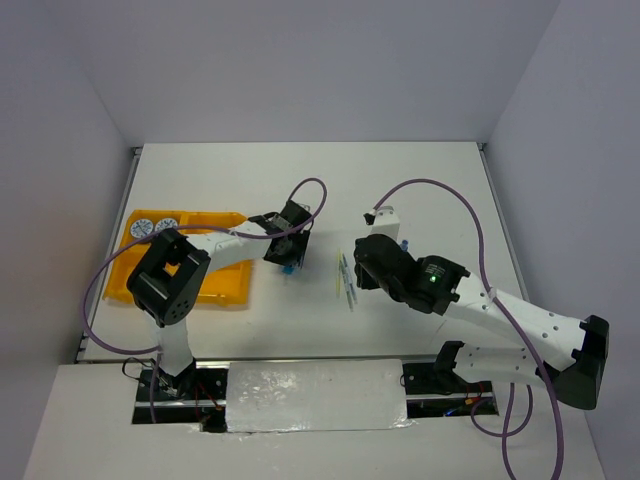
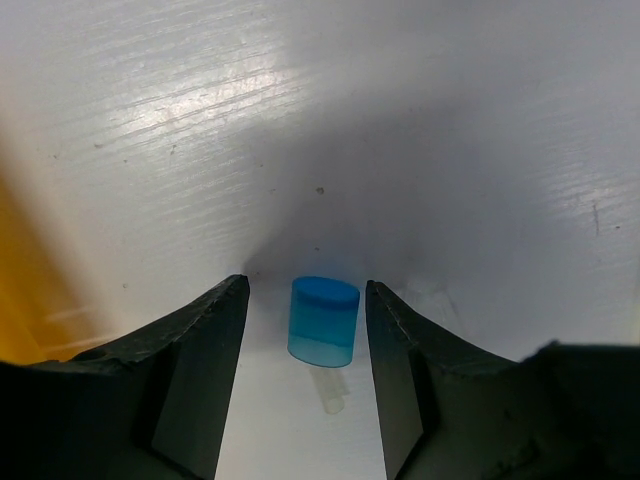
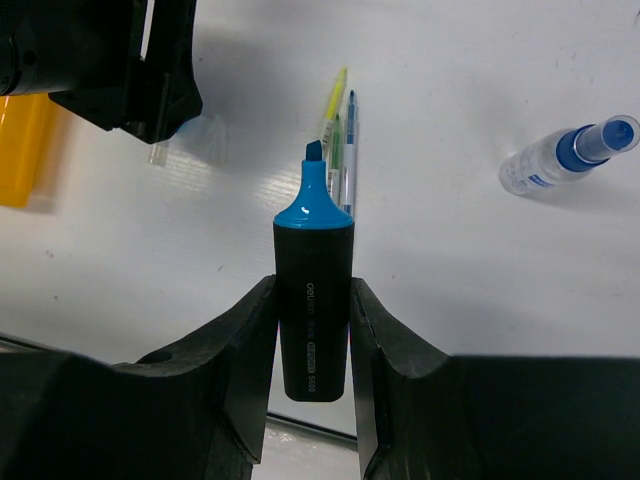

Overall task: Sort the stationery into containers
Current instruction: Close the pen cap on the pen.

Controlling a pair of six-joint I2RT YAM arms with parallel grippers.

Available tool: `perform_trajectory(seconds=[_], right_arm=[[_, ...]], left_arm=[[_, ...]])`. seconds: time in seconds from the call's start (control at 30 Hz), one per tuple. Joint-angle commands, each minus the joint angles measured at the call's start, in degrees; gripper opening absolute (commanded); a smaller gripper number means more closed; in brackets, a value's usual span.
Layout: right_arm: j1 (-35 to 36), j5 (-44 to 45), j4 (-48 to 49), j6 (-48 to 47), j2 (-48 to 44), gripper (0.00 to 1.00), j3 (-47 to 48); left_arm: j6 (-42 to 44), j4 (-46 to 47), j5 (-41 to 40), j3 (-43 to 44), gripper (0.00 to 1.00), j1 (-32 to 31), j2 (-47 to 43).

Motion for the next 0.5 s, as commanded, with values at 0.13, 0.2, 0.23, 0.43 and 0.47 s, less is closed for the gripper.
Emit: perform_trajectory(seconds=[0.13,0.2,0.23,0.43,0.47], right_arm=[[0.4,0.0,1.8,-0.5,0.1,0.20,-0.2],[0.4,0.0,1.9,-0.5,0.0,0.20,-0.2],[0.4,0.0,1.9,-0.5,0.0,0.20,-0.2],[0.4,-0.8,2.5,-0.6,0.3,0.20,-0.2],[0.4,-0.9,2.6,-0.6,0.5,0.20,-0.2]], left_arm=[[-3.7,-2.7,-3.3,1.1,0.64,-0.3,-0.1],[-3.8,-3.0,-2.7,1.1,0.64,-0.2,-0.2],[-3.8,-2.9,-2.4,1.0,0.64,-0.2,-0.2],[-4.1,-3.2,-2.5,1.3,0.65,-1.0,0.1],[-4.1,-3.2,-2.5,1.3,0.64,-1.1,0.2]])
